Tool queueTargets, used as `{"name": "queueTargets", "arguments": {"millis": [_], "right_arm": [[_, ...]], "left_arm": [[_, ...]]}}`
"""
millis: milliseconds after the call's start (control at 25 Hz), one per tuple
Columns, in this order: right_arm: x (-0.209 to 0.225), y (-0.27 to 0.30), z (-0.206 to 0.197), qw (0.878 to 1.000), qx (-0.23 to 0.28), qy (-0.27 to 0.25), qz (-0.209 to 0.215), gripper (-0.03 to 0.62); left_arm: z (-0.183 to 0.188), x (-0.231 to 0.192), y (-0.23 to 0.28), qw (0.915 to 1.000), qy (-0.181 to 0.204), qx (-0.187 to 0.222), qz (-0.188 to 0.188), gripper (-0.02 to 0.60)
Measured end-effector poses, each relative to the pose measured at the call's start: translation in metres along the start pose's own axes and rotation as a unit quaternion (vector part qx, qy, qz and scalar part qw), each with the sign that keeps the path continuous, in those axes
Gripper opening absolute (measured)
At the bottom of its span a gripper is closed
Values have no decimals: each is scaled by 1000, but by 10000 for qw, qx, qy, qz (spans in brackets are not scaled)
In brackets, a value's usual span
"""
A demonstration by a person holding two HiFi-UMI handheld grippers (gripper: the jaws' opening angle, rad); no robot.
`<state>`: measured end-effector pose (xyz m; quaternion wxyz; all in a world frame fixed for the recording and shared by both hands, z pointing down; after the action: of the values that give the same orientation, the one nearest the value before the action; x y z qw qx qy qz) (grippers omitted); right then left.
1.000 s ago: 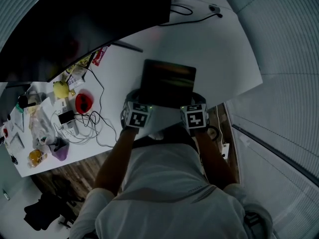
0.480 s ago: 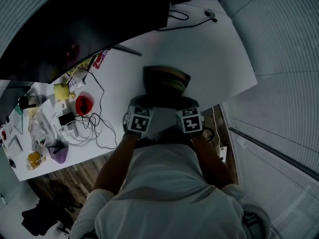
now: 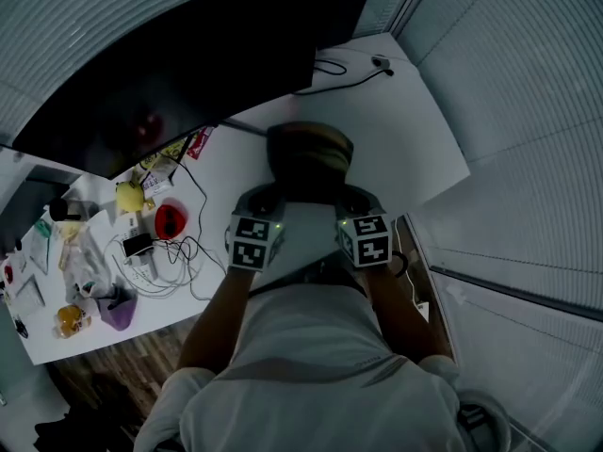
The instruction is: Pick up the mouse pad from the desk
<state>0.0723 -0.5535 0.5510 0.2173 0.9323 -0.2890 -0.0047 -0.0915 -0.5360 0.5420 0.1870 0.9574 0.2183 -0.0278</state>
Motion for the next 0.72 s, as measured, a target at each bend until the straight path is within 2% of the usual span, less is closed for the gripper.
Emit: {"name": "queueTargets", "arguments": {"millis": [280, 400, 720], "right_arm": [[-19, -36, 87, 9933, 1123, -247, 79, 51], [-28, -50, 113, 9886, 1455, -383, 108, 51], [-56, -89, 168, 9697, 2345, -604, 313, 48]], "left_arm": [[80, 2, -39, 9931, 201, 1152, -8, 58], [103, 2, -54, 9884, 204, 1507, -28, 60], [162, 13, -108, 9711, 649, 2291, 155, 60]]}}
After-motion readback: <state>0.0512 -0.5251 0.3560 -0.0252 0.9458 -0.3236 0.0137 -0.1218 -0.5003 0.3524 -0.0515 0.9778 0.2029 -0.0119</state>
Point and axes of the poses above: the fingertips, and each gripper's own axes: y forward along the fingers, x to its right, z out of its top, the point moved 5 cm from there along -y, backward along the fingers, and after that the axes turned 15 degrees about x, right-handed, at the moved point
